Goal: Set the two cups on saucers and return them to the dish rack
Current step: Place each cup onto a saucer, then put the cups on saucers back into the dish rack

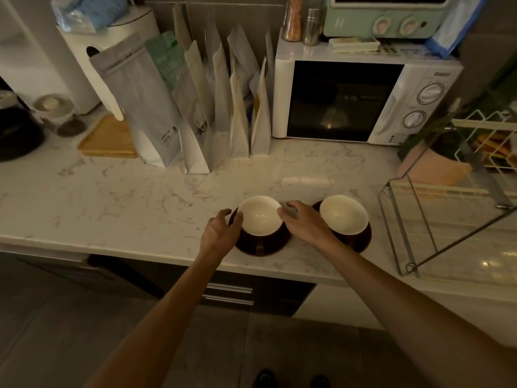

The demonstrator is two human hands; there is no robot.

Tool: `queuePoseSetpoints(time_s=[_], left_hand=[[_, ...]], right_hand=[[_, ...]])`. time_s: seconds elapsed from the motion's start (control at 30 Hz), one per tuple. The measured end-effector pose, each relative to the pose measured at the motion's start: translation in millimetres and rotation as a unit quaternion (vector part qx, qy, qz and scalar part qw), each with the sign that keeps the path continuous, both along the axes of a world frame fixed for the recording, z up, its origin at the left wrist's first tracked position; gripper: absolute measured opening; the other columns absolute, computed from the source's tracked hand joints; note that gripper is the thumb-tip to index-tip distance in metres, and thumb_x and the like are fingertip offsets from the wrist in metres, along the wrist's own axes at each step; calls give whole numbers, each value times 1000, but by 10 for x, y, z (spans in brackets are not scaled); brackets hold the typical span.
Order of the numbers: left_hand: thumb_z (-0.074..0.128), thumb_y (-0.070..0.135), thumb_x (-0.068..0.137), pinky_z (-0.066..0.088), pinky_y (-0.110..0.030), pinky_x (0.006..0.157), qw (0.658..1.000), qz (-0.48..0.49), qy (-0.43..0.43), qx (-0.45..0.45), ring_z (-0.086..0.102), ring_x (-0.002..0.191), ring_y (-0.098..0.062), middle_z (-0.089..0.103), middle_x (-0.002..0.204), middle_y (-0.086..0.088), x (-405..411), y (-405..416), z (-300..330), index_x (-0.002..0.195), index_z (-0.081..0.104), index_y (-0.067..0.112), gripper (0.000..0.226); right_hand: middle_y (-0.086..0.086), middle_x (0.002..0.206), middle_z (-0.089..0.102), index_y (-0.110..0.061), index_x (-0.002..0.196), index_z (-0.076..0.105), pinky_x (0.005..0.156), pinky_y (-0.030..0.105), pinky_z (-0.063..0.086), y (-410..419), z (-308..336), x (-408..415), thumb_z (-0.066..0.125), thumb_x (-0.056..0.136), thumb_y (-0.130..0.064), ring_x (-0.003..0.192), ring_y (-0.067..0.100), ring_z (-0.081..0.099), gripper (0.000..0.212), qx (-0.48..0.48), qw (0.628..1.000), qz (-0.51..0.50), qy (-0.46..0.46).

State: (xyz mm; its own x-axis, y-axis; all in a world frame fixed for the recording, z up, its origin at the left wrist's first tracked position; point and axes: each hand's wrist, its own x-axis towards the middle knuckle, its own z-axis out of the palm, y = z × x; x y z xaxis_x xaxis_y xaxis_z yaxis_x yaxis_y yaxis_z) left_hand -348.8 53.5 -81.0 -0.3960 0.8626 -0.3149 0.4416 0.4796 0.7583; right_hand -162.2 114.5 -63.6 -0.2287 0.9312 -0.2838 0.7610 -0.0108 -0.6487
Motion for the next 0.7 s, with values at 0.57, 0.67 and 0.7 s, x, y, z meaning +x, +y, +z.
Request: queuePoseSetpoints(time_s=[0.57,0.67,0.7], left_hand=[[58,34,92,58,-32,61,979,25,-203,-27,60,104,-29,58,129,-18,-48,-15,43,133,52,21,44],[58,34,91,59,-33,61,980,21,-197,-25,60,109,-32,58,129,-19,-24,-91,97,133,52,21,44],[58,35,91,59,-33,61,981,15,-194,-23,60,111,-33,57,130,-19,-5,-124,117,133,51,21,44]], right_hand=[[1,122,65,-18,131,61,90,32,49,-46,-71,-18,48,99,-35,115,20,59,39,-75,988,-24,133],[0,120,65,-18,127,63,89,32,48,-114,-53,40,49,98,-36,112,17,59,37,-71,986,-26,149],[-1,118,65,-18,127,64,91,32,48,-149,-33,75,50,98,-35,110,15,59,36,-69,985,-29,154]])
